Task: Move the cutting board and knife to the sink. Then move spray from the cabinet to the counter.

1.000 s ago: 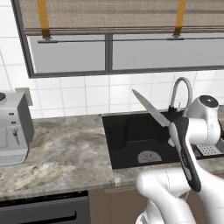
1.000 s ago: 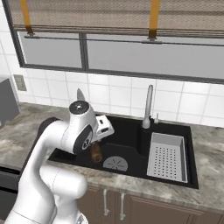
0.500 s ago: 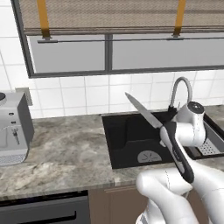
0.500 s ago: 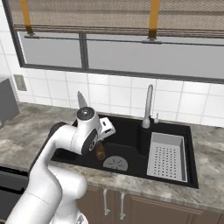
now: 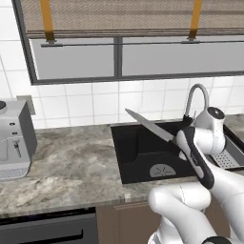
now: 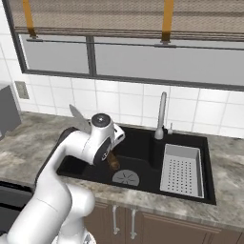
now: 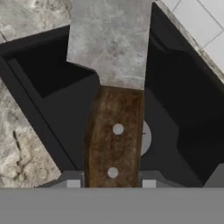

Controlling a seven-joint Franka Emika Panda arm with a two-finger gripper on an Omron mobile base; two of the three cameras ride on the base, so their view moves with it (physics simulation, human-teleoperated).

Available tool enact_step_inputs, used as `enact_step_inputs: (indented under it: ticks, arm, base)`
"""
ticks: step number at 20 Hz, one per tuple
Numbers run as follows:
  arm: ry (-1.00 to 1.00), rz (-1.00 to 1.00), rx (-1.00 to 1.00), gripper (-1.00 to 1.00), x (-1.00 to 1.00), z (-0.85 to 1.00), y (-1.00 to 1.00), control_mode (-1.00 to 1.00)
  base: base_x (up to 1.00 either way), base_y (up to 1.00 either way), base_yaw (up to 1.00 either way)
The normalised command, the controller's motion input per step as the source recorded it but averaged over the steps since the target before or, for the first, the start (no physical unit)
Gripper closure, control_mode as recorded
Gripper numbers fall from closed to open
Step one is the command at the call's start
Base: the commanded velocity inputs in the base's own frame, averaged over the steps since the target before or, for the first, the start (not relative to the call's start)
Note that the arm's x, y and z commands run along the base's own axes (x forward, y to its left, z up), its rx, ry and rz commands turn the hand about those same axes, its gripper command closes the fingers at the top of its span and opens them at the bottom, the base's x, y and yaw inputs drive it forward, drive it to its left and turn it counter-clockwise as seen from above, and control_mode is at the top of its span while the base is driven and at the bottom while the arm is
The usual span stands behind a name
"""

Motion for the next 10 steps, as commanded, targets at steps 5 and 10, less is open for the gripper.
enact_step_inputs:
  ticks: [5,10]
  arm:
    - [0.01,0.23,-0.16,1.0,-0.16,0.0,-0.06,-1.0]
    - [0.05,0.07,-0.12,1.0,-0.14,-0.07,-0.19,-1.0]
  base:
    - [0.0,0.0,0.0]
    - [0.0,0.0,0.0]
